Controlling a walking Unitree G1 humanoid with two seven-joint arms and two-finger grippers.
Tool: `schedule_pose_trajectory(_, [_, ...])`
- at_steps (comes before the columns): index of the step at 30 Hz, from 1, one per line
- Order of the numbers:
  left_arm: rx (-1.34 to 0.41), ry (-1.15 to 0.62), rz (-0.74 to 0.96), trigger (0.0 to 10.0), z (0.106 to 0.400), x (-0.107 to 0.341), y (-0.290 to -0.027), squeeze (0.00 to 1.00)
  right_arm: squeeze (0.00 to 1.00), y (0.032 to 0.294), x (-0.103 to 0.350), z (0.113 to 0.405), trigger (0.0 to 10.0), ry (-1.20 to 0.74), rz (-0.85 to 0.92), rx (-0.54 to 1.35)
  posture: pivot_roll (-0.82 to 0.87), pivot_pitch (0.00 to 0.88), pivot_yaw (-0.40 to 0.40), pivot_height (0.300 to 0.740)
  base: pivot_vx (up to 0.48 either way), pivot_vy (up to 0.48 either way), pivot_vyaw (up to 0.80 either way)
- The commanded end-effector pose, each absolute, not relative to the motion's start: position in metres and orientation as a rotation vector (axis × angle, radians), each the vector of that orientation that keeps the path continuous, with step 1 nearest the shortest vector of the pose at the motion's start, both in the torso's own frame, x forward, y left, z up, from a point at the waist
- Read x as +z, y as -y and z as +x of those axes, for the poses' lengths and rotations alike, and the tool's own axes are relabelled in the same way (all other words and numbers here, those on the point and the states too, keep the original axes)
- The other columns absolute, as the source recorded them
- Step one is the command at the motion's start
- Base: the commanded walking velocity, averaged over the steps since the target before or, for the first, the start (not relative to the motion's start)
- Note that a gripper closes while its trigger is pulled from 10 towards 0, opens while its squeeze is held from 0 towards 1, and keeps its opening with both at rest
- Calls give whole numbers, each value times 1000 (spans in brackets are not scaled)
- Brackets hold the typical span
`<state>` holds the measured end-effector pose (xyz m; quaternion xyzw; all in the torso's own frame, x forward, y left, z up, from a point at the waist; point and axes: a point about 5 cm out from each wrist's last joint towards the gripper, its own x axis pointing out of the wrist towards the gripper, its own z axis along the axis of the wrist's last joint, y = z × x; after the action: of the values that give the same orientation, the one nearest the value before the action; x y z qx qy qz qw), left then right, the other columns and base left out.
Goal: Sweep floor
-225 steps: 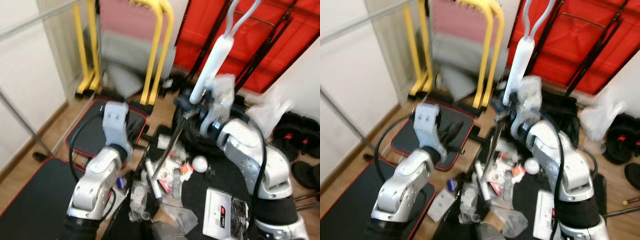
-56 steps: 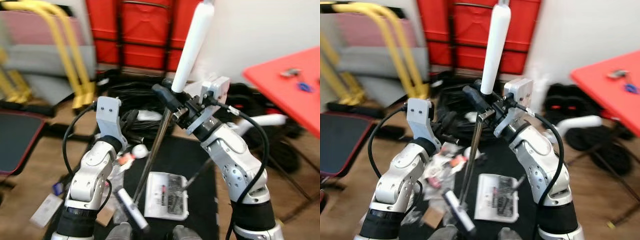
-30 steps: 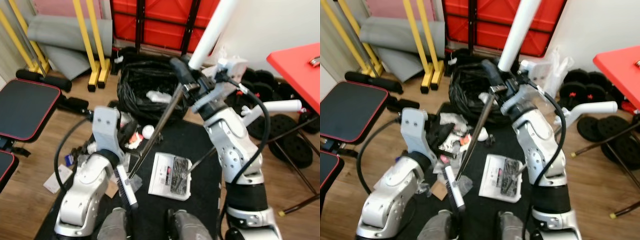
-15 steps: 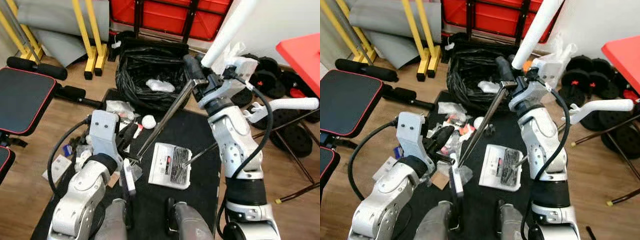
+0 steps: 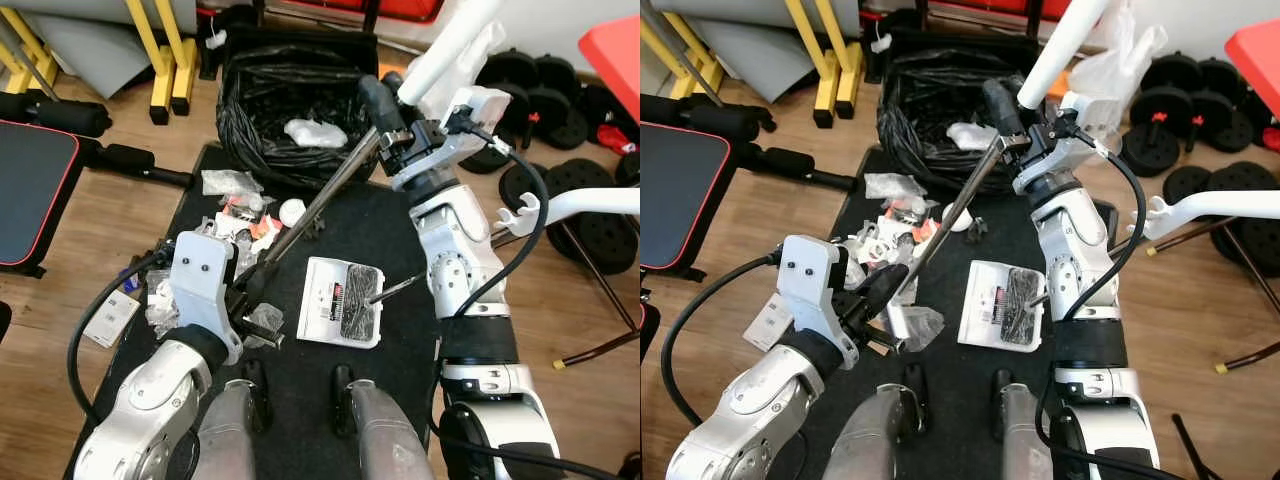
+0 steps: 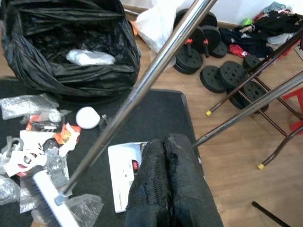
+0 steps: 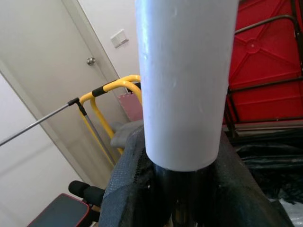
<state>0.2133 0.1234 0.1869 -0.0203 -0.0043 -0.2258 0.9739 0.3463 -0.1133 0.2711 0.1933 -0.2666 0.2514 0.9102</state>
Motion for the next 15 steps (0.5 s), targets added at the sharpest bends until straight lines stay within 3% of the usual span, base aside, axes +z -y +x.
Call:
schedule_pose_trajectory(1, [-493,-29,-53,10000,207,182,-120,0,0,114,273,344,10000,582,428,532,-19,501,-82,740,0,0,0])
schedule_pose_trajectory(8, [-503,-37,-57,10000,192,189,-123,0,0,105,255,354,10000,529,448,555,28,535,-78,740,0,0,0])
schedule_pose_trajectory(15, [-488,-49,-60,10000,184,191,-123,0,0,114,234,362,10000,467,333,506,24,546,-93,740,0,0,0])
